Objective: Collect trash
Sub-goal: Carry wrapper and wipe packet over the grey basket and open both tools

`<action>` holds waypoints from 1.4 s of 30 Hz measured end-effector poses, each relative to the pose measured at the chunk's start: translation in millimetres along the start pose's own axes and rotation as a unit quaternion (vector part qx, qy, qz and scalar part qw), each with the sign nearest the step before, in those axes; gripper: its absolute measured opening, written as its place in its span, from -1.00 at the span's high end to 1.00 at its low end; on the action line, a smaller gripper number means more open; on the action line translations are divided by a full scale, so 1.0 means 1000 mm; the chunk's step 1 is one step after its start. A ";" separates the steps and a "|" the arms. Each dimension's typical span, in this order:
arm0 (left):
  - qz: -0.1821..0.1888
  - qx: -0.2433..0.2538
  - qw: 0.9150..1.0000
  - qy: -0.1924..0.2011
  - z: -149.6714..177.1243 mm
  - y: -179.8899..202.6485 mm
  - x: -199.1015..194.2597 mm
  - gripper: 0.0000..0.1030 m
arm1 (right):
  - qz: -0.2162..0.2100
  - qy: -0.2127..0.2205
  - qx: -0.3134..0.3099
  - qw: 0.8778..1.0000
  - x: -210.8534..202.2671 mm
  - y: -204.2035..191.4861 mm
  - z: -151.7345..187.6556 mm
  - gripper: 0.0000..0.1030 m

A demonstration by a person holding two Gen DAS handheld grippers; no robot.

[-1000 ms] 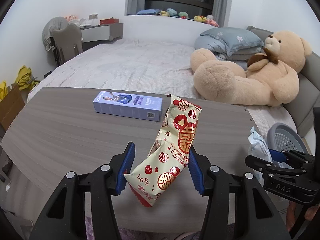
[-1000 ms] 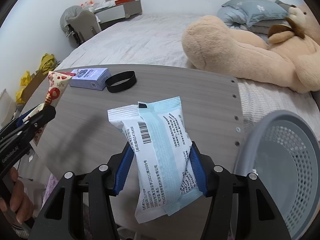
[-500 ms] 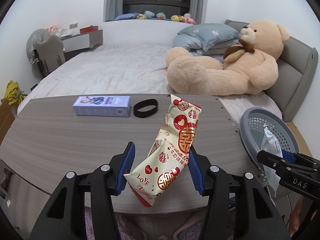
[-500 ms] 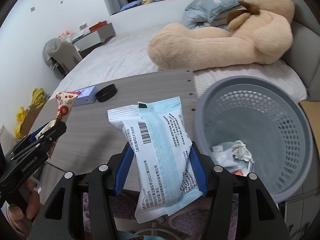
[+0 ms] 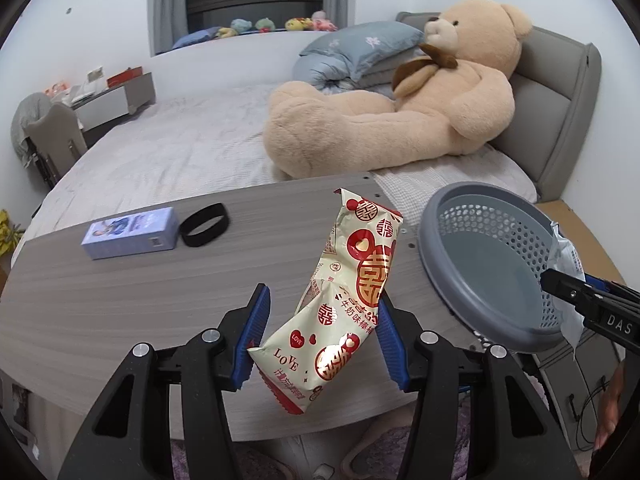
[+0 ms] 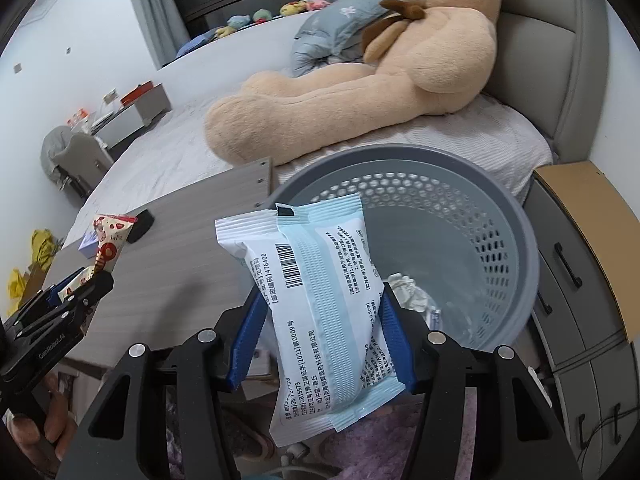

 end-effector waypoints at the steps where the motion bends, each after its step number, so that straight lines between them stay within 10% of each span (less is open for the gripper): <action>1: 0.003 0.004 1.000 -0.002 -0.002 0.006 0.003 0.01 | 0.001 0.000 0.005 1.000 0.001 0.007 -0.001 -0.05; 23: 0.073 0.093 0.993 -0.028 -0.054 0.154 0.055 -0.02 | 0.018 -0.004 0.075 0.997 0.019 0.105 -0.039 -0.06; 42: 0.052 0.078 0.995 -0.038 -0.053 0.153 0.063 -0.60 | 0.006 -0.002 0.082 0.997 0.027 0.116 -0.038 -0.34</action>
Point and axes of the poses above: each gripper's, at about its wrist camera, not at the fingertips, and x roughly the way its jaws point, y to its right, z to its underside, the point moved 10 cm from there along x, roughly the way its jaws point, and after that the axes turned 5 degrees about -y, right-handed, at the moved point
